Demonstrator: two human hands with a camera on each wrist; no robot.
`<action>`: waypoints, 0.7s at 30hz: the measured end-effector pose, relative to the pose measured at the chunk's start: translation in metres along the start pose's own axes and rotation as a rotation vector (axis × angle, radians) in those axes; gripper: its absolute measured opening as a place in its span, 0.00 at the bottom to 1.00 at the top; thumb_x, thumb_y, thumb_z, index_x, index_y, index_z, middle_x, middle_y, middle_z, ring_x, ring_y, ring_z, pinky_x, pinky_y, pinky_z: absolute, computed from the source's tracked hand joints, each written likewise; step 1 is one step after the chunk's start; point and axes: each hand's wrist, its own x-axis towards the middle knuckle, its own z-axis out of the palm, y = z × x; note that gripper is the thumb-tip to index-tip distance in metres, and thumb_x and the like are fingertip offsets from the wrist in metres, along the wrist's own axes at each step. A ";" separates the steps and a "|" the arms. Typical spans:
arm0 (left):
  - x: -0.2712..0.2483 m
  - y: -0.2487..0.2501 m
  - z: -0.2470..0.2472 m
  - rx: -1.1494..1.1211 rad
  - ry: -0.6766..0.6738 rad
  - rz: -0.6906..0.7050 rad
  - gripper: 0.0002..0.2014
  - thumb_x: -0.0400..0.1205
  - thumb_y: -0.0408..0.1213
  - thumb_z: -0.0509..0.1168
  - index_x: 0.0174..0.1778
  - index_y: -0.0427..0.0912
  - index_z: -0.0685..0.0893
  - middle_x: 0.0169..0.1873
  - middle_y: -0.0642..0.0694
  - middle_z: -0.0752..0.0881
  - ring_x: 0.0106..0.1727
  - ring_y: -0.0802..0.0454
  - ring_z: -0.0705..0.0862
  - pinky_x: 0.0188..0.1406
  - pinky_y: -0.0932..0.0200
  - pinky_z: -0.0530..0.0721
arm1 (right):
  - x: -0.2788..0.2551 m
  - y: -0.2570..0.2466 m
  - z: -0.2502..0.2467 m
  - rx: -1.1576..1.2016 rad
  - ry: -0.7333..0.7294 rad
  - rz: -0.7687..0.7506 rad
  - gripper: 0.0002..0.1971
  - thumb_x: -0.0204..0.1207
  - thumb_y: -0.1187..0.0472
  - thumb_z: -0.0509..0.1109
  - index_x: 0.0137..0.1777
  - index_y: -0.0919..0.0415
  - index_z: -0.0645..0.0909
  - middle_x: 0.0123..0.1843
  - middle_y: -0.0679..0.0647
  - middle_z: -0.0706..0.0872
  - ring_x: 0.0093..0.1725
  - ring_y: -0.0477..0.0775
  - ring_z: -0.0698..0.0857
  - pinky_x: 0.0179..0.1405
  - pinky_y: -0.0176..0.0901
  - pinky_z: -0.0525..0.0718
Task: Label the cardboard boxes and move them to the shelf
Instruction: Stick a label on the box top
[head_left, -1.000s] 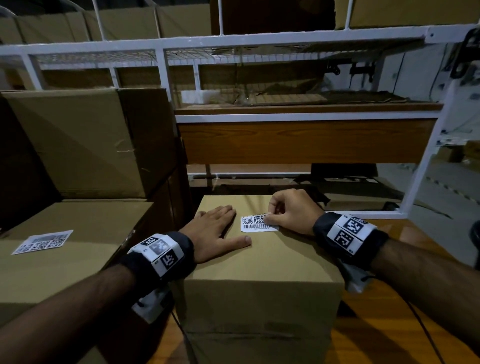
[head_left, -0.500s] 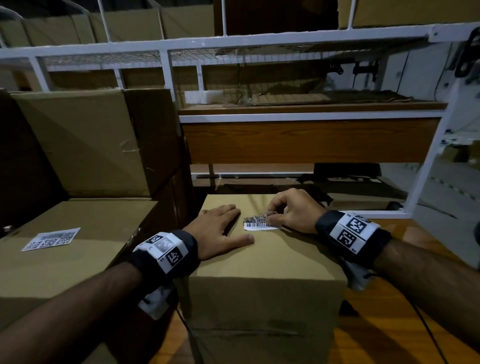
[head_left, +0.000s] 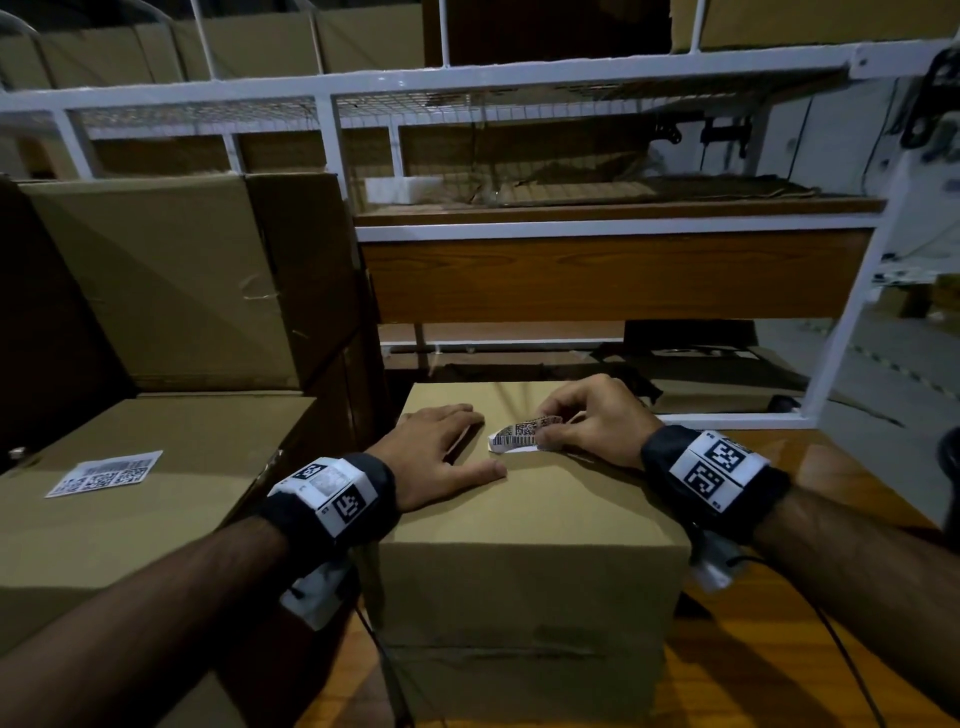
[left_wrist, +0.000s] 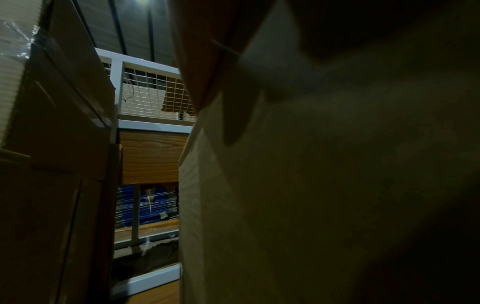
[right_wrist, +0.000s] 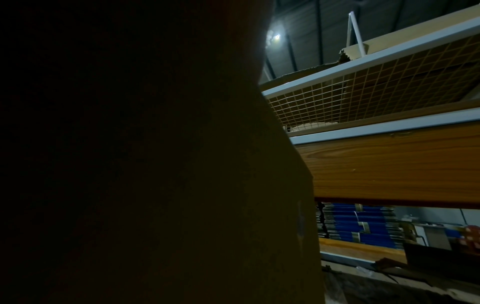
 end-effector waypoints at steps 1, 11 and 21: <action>0.000 0.000 0.000 0.002 0.001 -0.002 0.46 0.70 0.74 0.52 0.82 0.53 0.60 0.82 0.51 0.59 0.81 0.51 0.59 0.79 0.48 0.57 | -0.001 0.000 0.000 0.002 0.007 -0.001 0.05 0.71 0.62 0.78 0.45 0.54 0.87 0.45 0.47 0.89 0.47 0.43 0.85 0.46 0.36 0.84; -0.001 0.005 -0.003 0.026 0.006 -0.011 0.39 0.77 0.69 0.56 0.82 0.52 0.60 0.82 0.51 0.60 0.80 0.51 0.59 0.77 0.51 0.58 | -0.015 0.000 -0.009 0.213 0.052 0.021 0.09 0.70 0.68 0.77 0.48 0.57 0.86 0.48 0.50 0.89 0.48 0.45 0.89 0.44 0.39 0.87; -0.012 0.031 -0.035 0.068 -0.020 0.026 0.29 0.77 0.59 0.66 0.70 0.49 0.75 0.64 0.52 0.81 0.61 0.57 0.80 0.61 0.58 0.82 | -0.040 -0.002 -0.032 0.394 0.100 0.158 0.21 0.68 0.73 0.77 0.60 0.60 0.80 0.50 0.59 0.89 0.48 0.55 0.91 0.42 0.48 0.90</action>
